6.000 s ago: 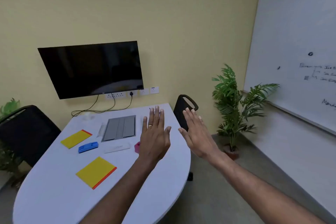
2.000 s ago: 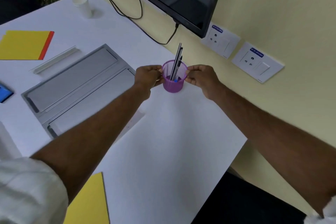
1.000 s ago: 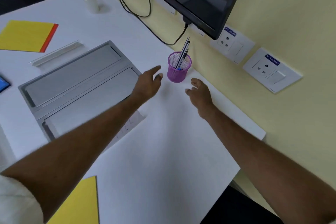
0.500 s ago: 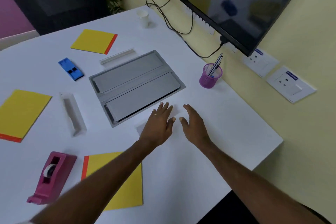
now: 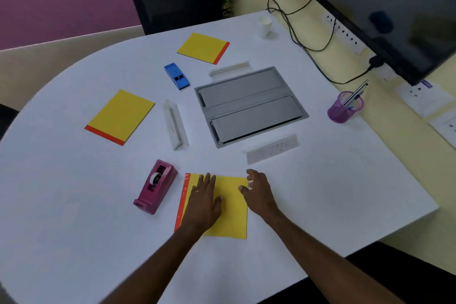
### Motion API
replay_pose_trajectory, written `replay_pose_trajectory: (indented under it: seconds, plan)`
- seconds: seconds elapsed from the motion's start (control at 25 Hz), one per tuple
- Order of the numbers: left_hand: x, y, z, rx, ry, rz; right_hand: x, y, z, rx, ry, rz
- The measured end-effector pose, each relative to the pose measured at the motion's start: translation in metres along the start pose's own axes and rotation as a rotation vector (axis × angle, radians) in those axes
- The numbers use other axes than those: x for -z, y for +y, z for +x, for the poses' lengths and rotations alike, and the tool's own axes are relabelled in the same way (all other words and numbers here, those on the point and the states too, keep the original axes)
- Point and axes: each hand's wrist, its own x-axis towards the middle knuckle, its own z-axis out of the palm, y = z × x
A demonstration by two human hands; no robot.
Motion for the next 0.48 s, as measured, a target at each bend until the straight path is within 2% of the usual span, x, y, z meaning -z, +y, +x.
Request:
replay_pose_trajectory:
  seconds: [0.16,0.32,0.48]
  plan:
    - [-0.003,-0.047,-0.02,0.066,-0.083,0.09,-0.026,0.012,-0.005,-0.129,-0.081,-0.016]
    - [-0.011,-0.069,-0.03,0.101,-0.145,0.109,-0.04,0.023,-0.009,-0.19,-0.032,-0.082]
    - [-0.016,-0.072,-0.037,0.124,-0.08,-0.071,-0.049,0.031,-0.013,-0.257,0.015,0.03]
